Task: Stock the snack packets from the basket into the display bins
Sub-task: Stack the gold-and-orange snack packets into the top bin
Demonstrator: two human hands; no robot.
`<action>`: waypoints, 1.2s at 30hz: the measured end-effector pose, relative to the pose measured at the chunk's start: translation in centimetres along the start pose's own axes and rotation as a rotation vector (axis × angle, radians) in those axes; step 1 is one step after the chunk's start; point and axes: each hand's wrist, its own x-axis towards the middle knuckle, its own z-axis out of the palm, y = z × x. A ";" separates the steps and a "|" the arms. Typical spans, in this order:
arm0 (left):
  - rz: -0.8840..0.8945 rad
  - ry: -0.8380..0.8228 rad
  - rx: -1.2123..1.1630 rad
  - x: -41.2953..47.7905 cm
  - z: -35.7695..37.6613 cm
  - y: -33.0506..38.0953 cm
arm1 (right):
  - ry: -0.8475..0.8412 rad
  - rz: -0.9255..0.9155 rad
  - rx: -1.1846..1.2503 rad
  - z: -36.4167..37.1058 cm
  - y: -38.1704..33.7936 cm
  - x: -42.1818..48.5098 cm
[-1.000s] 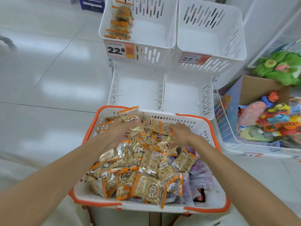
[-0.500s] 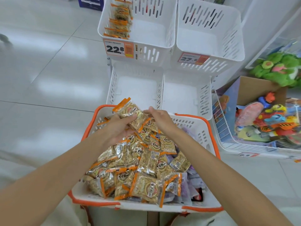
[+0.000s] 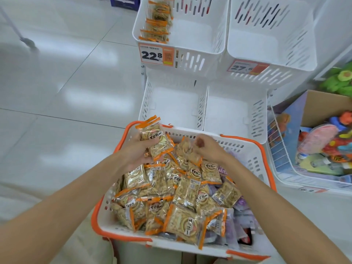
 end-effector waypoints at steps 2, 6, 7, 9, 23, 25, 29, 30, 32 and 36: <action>0.023 0.011 -0.011 0.1 0.1 0.3 | 0.117 0.010 0.308 -2.2 -2.4 -0.5; 0.056 -0.016 0.034 0.3 1.7 1.7 | -0.064 0.005 0.828 -4.1 -8.4 -1.9; 0.059 -0.046 0.049 0.1 2.5 2.4 | -0.081 -0.003 0.774 -4.0 -9.5 -2.1; 0.068 -0.134 0.061 -0.3 3.7 3.9 | -0.032 -0.020 0.602 -3.9 -11.0 -2.4; 0.312 -0.302 0.651 1.6 6.4 16.4 | -0.168 -0.189 0.277 -14.6 -20.1 0.4; 0.349 -0.325 0.718 2.5 6.9 19.4 | -0.188 -0.194 0.304 -17.1 -21.8 1.5; 0.434 -0.299 0.910 5.7 7.6 25.9 | -0.182 -0.262 0.238 -21.2 -24.9 5.1; 0.463 -0.282 0.926 6.5 7.6 27.5 | -0.138 -0.284 0.218 -22.1 -25.5 6.1; 0.546 -0.210 0.952 7.9 7.5 30.4 | -0.010 -0.313 0.200 -23.5 -26.3 8.4; 0.793 0.256 1.004 12.1 3.5 32.7 | 0.309 -0.330 0.035 -23.7 -24.9 14.8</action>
